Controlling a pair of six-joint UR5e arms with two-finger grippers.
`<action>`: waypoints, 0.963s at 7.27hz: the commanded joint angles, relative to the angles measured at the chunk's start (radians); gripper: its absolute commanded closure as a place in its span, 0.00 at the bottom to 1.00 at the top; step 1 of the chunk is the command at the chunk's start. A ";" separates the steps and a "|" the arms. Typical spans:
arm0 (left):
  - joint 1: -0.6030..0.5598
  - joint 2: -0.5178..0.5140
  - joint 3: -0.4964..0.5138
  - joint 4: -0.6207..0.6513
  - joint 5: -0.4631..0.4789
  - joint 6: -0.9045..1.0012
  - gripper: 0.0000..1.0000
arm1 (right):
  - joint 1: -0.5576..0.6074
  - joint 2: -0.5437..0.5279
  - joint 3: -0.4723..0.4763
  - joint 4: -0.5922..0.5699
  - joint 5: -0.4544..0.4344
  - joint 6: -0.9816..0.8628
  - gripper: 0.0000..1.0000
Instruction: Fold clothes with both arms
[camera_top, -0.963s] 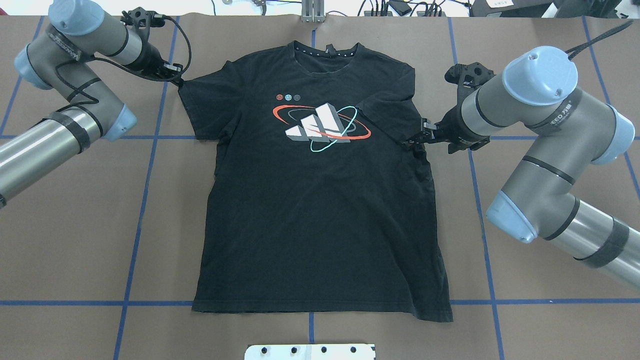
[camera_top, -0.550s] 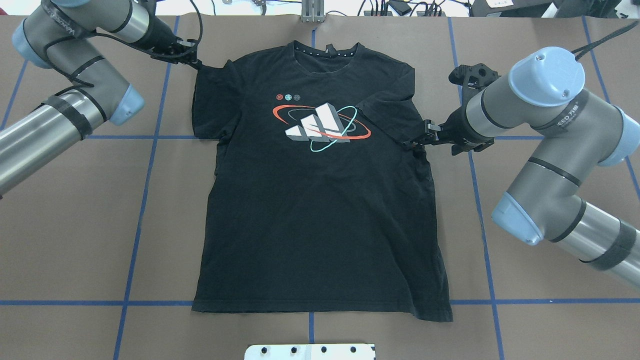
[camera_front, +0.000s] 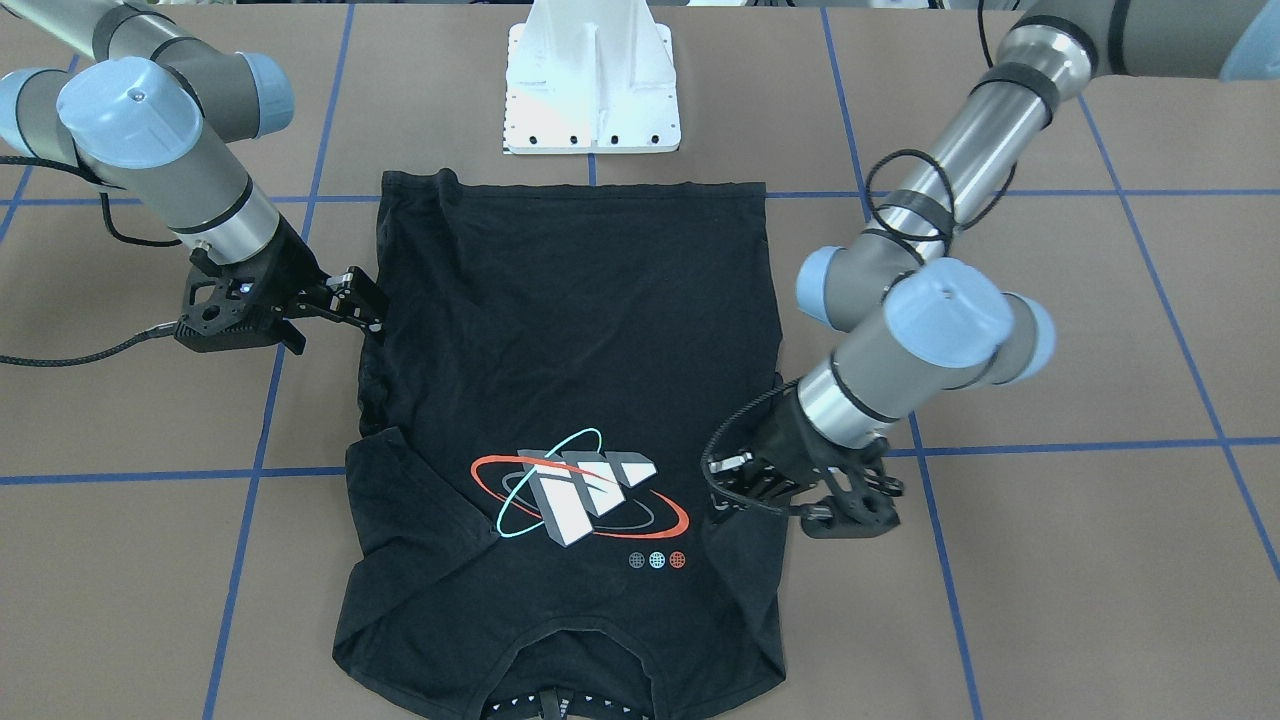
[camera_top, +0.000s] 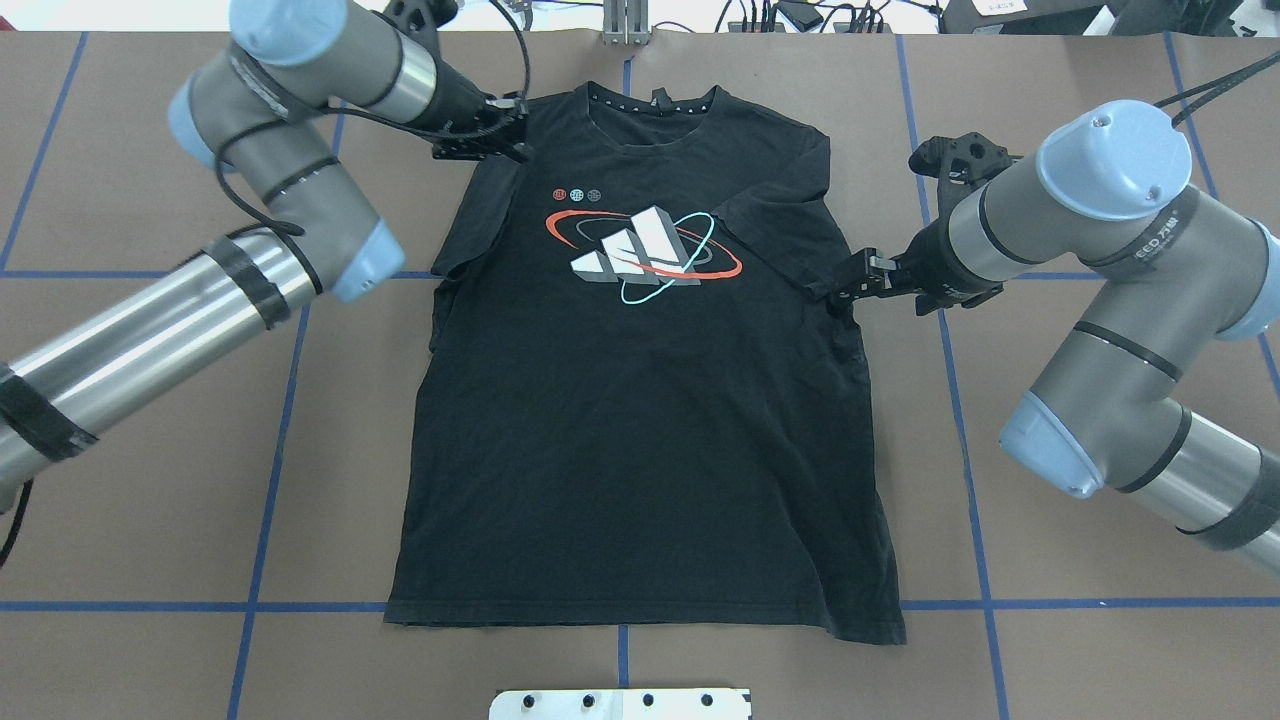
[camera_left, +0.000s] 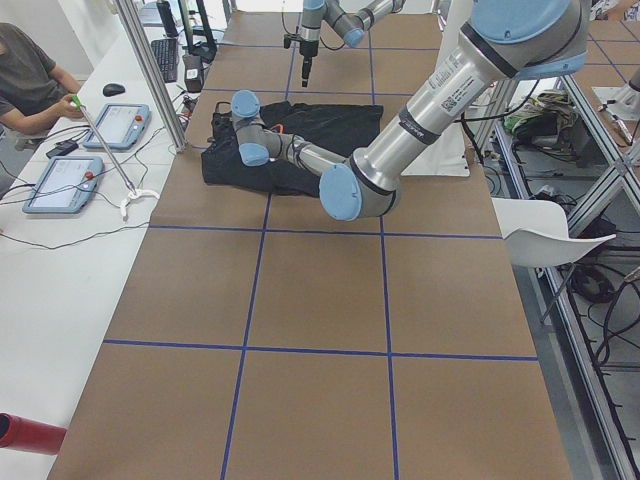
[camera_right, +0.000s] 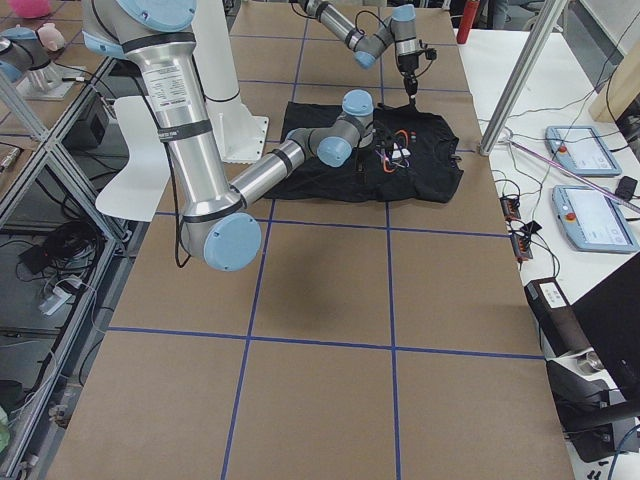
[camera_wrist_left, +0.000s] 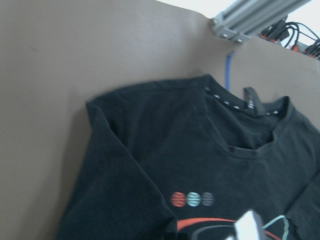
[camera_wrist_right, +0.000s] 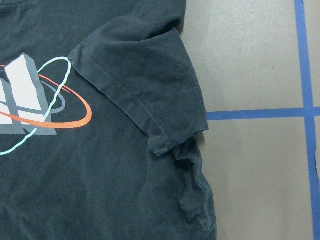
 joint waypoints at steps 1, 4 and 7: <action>0.026 -0.035 0.074 -0.010 0.073 -0.015 1.00 | 0.004 -0.001 -0.004 0.000 -0.003 -0.003 0.00; 0.026 -0.044 0.064 -0.011 0.107 -0.011 0.01 | -0.001 -0.006 -0.003 0.002 -0.018 0.017 0.00; 0.032 0.009 -0.111 0.001 0.063 -0.046 0.01 | -0.112 -0.015 0.071 0.000 -0.154 0.383 0.00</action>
